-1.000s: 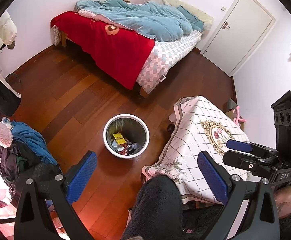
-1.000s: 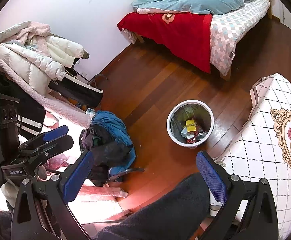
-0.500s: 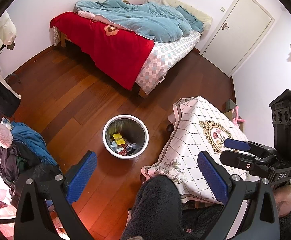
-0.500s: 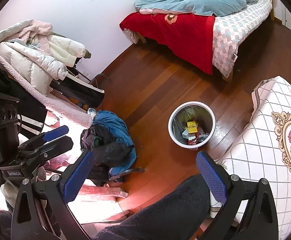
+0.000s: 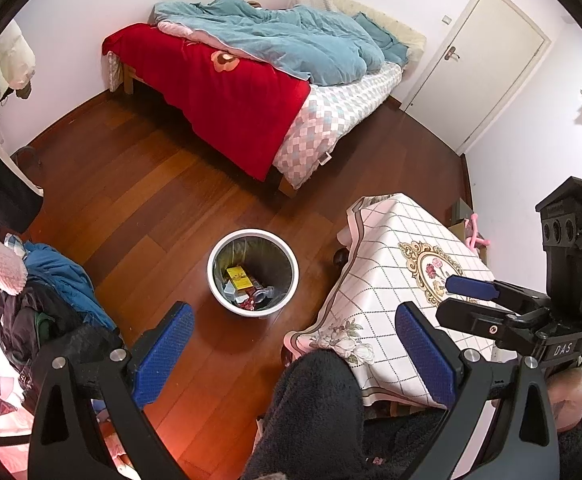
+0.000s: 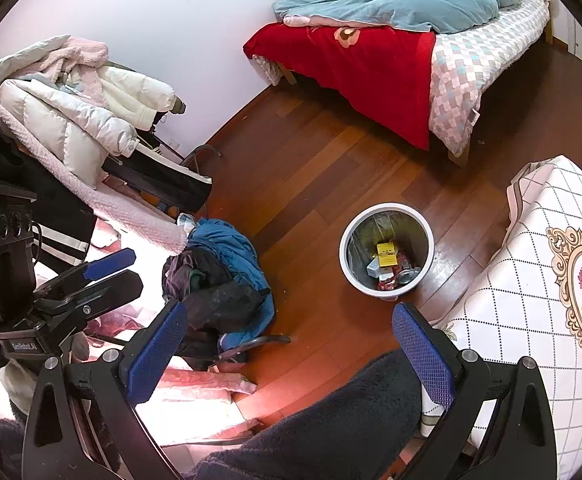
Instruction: Collect trash
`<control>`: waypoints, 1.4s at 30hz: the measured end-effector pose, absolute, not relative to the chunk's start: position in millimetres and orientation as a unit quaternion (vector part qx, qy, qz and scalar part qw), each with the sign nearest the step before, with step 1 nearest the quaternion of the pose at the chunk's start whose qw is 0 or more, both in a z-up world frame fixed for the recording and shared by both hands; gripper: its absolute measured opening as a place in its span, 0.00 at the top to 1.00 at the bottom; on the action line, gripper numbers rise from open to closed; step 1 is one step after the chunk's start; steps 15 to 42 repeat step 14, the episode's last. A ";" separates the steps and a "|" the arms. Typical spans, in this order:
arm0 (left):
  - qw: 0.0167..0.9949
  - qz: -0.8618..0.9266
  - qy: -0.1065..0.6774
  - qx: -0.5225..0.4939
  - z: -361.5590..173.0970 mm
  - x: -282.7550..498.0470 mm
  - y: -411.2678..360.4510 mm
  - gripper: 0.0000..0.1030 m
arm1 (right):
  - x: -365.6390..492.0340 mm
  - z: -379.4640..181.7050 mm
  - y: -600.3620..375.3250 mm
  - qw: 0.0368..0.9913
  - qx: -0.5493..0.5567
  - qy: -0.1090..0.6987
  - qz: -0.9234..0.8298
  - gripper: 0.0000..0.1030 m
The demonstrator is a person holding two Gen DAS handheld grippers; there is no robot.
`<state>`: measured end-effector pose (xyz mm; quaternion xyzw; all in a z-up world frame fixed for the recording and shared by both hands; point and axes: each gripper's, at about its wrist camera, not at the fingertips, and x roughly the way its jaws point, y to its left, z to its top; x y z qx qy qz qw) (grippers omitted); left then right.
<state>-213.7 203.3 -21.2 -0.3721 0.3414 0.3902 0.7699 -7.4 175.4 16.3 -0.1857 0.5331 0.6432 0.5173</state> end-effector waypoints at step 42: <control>0.772 0.394 0.332 -0.371 -19.3 -213.5 194.2 0.00 | -14.2 18.0 175.9 0.514 -0.189 0.533 0.645 0.00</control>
